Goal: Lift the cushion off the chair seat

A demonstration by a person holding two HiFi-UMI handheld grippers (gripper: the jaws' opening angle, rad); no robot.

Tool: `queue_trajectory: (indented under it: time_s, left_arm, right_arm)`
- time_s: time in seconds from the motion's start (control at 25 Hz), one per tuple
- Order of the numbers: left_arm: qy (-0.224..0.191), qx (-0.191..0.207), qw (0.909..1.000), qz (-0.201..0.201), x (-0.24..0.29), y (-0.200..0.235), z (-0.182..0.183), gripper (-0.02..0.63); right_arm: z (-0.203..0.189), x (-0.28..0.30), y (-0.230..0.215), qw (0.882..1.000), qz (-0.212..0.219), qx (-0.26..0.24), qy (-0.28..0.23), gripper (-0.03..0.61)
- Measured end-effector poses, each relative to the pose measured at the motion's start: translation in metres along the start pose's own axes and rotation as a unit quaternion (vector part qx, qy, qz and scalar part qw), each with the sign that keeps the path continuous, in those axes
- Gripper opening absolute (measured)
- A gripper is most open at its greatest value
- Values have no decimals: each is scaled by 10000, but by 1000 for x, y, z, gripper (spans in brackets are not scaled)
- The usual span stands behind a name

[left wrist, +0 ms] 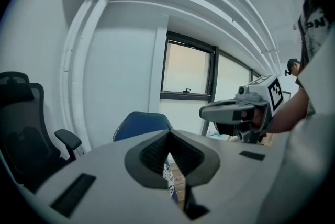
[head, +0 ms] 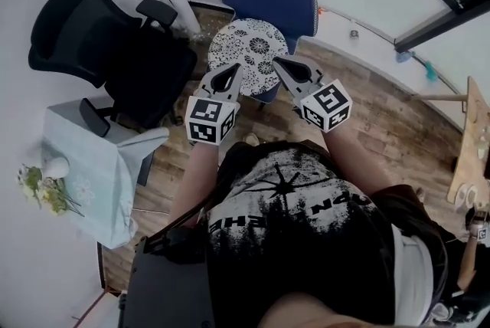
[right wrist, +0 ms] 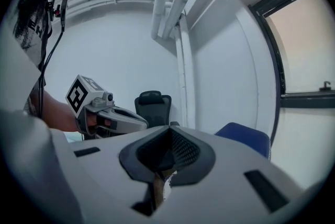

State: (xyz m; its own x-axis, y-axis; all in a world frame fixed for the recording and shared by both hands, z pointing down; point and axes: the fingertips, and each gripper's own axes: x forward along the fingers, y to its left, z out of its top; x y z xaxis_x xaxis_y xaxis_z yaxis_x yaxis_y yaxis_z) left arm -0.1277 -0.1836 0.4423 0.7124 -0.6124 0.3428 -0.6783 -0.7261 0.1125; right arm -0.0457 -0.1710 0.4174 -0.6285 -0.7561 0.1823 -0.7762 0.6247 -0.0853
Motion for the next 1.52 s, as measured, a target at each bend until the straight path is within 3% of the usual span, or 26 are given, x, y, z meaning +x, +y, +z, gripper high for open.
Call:
queue_trajectory:
  time_s: [0.32,0.68,1.52]
  left_arm:
    - [173,213,9973,-680,23,10,-6,12]
    - [194,200,9937,-1081,48,10,-6,12]
    - [851,31,9921,-920,135,22,-31,12]
  right_arm:
    - [-9,8,-7,9979,-641,96,51,18]
    - [-18,9,-26,9949,-971,179,203,18]
    - [-69,34,-105,9941,-493,359,893,18]
